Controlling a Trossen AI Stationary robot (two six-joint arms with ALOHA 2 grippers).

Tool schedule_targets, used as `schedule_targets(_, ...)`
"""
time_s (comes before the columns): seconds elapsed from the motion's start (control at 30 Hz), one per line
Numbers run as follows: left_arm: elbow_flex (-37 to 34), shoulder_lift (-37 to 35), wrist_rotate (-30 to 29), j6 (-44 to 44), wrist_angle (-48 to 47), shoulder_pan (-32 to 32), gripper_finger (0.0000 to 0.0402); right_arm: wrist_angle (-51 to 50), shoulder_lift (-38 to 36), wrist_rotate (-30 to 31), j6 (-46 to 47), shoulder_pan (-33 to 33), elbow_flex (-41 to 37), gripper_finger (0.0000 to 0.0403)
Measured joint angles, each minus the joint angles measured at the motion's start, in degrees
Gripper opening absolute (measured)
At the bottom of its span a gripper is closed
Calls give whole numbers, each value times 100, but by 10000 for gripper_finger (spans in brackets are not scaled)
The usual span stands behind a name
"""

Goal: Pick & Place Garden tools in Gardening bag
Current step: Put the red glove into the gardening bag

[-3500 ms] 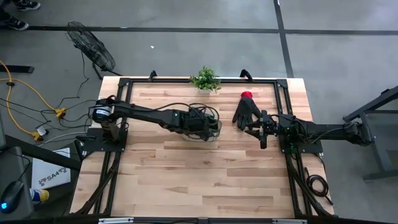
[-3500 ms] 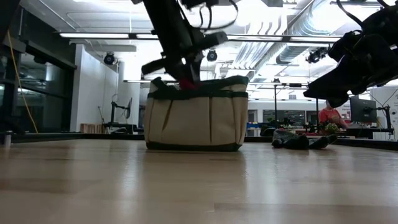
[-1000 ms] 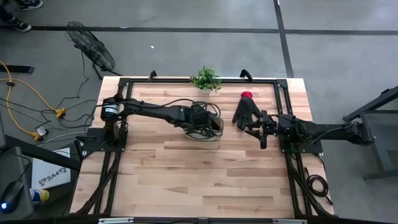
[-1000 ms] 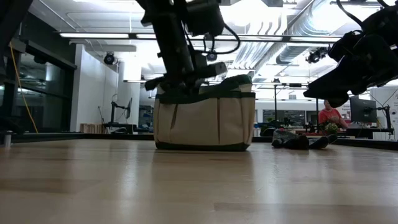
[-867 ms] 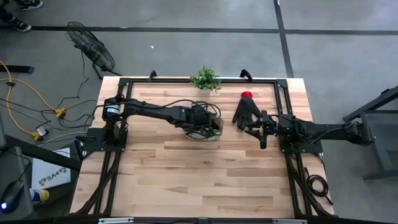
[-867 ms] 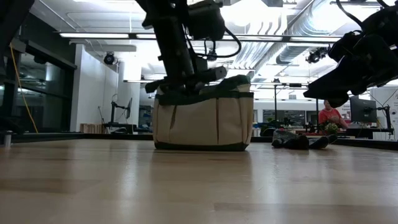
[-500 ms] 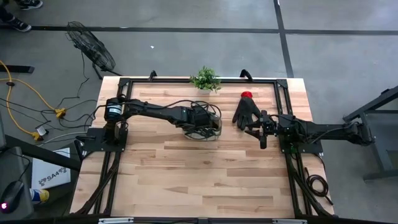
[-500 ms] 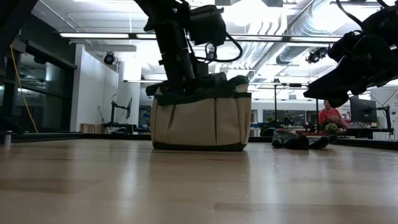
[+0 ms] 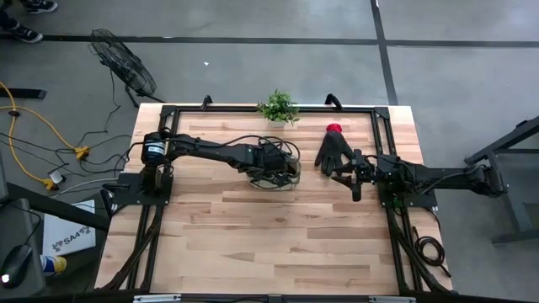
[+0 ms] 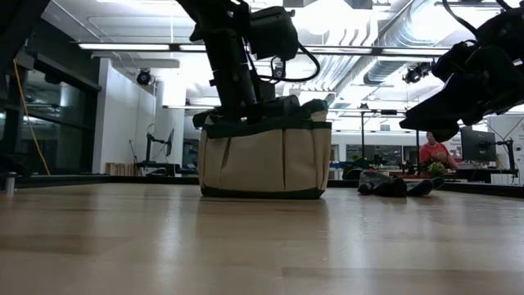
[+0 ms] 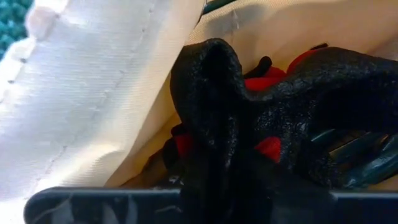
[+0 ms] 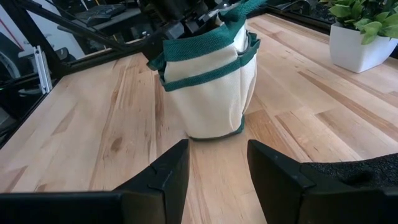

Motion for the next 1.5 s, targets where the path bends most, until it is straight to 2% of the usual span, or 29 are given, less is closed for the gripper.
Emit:
schedule_targets(0.27, -7, 1, 78, 320, 130, 0, 99, 0, 0, 0, -1, -2, 1, 153)
schedule_targets(0.57, -18, -184, 156, 562, 271, -2, 209, 2, 0, 0, 0, -1, 0, 153)
schedule_targets(0.7, -22, -319, 114, 596, 239, -4, 241, 2, 0, 0, -1, -2, 1, 153)
schedule_targets(1.17, -11, -800, -32, 666, 283, -9, 244, -9, 0, 2, 1, 0, -1, 154)
schedule_targets(1.5, -9, -823, 74, 664, 518, -37, 244, -4, 4, 2, -1, 0, -1, 154)
